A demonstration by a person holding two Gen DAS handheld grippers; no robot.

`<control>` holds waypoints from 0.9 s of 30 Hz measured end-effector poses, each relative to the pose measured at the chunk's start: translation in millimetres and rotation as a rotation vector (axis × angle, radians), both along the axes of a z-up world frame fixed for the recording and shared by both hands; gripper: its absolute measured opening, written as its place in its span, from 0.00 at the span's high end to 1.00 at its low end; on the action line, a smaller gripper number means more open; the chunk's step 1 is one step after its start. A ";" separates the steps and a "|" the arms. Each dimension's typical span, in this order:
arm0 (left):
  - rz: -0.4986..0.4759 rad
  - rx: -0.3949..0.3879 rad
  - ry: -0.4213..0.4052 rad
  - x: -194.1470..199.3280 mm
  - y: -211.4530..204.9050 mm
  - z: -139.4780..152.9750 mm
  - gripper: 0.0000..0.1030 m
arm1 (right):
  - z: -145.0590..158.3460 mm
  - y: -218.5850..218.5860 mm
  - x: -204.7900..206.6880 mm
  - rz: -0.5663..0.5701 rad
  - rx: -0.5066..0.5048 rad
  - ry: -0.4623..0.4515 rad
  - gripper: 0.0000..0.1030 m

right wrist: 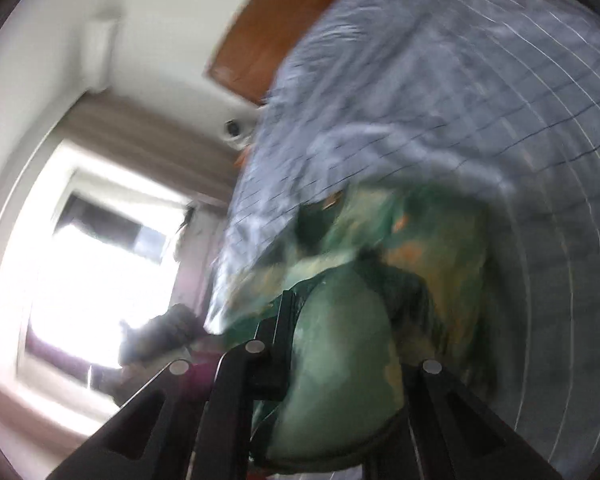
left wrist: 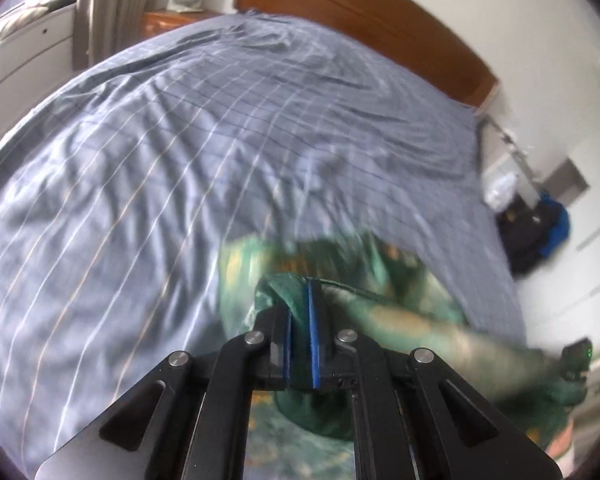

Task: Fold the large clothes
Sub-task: 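Grasp the jacket edge with the left gripper while the right gripper lifts the hem, then lift the hem with both grippers and fold it over onto the collar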

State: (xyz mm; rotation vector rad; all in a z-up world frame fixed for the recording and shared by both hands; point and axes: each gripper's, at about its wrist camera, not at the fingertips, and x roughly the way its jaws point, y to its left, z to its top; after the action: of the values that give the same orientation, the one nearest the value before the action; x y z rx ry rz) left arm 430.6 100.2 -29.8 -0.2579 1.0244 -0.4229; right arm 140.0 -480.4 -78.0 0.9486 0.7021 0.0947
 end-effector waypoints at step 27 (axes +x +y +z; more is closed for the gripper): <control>0.084 0.271 -0.165 67.1 -17.1 -0.8 0.24 | -65.5 -115.8 102.0 -0.273 0.437 0.123 0.19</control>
State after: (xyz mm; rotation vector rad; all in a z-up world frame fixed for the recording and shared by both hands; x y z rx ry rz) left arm 497.7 83.1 -30.6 -0.0217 0.8938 -0.2214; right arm 242.0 -596.1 -143.5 1.4713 0.6698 -0.0552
